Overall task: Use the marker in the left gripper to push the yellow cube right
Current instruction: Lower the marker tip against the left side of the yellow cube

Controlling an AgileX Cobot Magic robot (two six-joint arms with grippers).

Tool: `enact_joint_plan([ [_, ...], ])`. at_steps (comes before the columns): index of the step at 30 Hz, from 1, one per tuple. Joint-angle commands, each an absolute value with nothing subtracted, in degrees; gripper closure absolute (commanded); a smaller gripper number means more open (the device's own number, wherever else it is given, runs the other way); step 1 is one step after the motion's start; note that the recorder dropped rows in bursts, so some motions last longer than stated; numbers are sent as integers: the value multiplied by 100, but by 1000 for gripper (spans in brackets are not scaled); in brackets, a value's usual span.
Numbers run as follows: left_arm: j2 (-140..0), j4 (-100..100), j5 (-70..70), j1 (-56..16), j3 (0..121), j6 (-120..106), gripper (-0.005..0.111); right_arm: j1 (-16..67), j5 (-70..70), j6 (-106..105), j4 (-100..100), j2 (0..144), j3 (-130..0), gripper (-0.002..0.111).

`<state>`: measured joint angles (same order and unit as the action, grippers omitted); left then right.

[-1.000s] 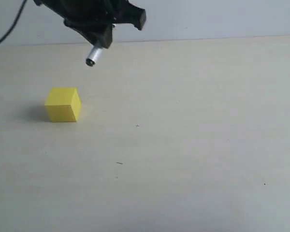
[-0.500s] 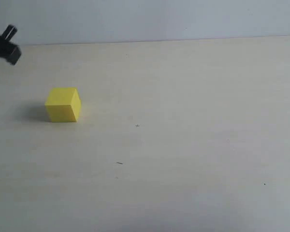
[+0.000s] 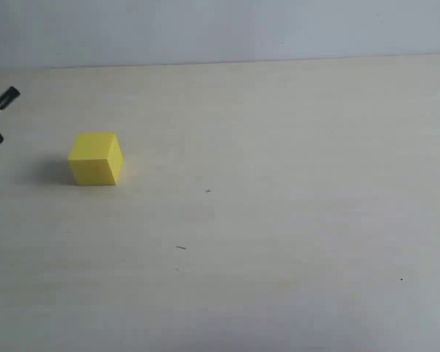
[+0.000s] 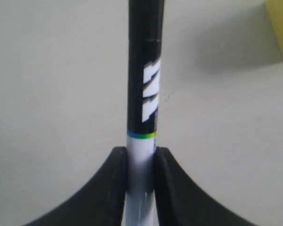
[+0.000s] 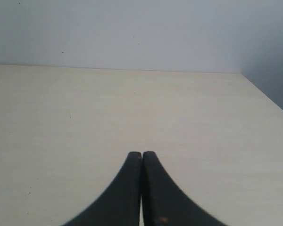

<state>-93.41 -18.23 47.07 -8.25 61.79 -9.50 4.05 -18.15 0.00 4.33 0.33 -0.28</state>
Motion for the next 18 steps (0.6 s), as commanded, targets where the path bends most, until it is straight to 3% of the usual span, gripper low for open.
enact_joint_plan([
  [1, -10078, -1806, 5078, -697, 6598, -2845, 107, 369, -1706, 0, 436, 0, 0, 108],
  [7, -10911, -1943, 5105, -589, 6865, -5509, 107, 369, -1706, 0, 436, 0, 0, 108],
  [13, -11292, -2006, 3481, -578, 6865, -5562, 107, 369, -1747, 0, 436, 0, 0, 108],
  [18, -11329, -2289, 3343, -514, 6865, -5984, 107, 369, -1747, 0, 436, 0, 0, 108],
])
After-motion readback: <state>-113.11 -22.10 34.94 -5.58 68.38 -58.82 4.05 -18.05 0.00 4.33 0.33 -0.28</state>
